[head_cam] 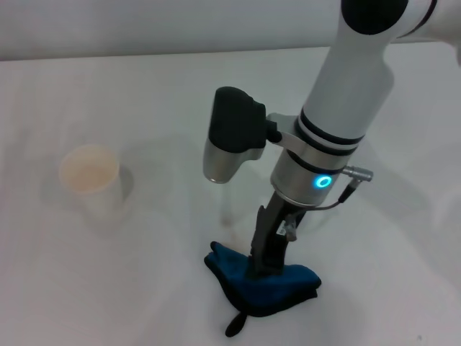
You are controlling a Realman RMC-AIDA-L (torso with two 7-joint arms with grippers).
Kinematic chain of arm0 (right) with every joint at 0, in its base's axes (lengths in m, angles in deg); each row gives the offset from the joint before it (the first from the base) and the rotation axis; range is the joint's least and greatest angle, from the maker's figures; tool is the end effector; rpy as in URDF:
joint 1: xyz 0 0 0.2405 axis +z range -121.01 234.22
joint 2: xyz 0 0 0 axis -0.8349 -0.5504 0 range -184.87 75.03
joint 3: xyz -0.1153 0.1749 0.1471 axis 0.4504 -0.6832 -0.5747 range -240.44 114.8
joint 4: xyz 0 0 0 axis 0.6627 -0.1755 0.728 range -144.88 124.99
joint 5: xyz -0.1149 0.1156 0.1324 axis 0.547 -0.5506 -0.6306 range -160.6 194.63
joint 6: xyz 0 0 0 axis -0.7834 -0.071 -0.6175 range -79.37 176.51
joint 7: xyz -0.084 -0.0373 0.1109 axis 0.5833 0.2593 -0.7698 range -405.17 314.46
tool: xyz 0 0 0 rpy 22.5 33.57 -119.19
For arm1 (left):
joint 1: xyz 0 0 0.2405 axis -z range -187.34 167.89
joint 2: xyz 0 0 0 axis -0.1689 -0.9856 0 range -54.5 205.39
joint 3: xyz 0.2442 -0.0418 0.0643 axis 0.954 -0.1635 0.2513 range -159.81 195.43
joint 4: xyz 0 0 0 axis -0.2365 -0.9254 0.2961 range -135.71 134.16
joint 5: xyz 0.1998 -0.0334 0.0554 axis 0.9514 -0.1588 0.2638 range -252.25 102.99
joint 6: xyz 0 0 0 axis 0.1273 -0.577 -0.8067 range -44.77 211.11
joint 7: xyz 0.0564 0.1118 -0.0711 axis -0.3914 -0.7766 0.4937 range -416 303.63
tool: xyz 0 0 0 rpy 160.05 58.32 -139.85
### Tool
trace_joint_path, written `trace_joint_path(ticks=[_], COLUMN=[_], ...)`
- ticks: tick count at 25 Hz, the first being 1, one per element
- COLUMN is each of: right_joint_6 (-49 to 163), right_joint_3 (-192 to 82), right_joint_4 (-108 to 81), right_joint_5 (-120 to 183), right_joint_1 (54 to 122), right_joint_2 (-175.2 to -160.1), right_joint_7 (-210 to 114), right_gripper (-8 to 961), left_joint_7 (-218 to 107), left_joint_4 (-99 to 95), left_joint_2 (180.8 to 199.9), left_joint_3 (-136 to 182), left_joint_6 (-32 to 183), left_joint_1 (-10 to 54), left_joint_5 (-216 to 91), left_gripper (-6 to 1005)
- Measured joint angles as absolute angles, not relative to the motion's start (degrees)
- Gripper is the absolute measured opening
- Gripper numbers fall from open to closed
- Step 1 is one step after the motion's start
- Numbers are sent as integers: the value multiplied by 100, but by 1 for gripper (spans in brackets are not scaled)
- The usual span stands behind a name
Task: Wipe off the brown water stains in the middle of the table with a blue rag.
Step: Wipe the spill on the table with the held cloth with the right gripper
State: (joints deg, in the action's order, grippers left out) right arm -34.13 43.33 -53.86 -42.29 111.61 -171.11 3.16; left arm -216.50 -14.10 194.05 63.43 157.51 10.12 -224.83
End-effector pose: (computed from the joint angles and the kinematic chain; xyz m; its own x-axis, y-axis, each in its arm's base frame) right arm 0.1498 0.3317 -0.0997 0.8214 -0.2686 0.5031 -0.3478 -0.9350 0.0687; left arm -0.3625 0.3146 0.0792 0.6973 -0.2468 0.6729 0.7017 0.0435 -0.7111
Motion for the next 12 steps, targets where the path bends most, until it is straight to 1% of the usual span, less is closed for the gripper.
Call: trace_joint_path(ticks=[12], right_joint_6=[-2489], right_joint_3=[4696], right_joint_4=[-5290], right_joint_5=[-4184], right_joint_1=[11277], right_joint_2=[-17111], right_joint_7=[-268], right_gripper=[84], left_joint_7=[-21644], left_joint_4=[-1341], left_joint_2=[19438], left_joint_3=[6351], left_joint_6=[16022], left_joint_1=[762], left_joint_5=[-22482], left_gripper=[862])
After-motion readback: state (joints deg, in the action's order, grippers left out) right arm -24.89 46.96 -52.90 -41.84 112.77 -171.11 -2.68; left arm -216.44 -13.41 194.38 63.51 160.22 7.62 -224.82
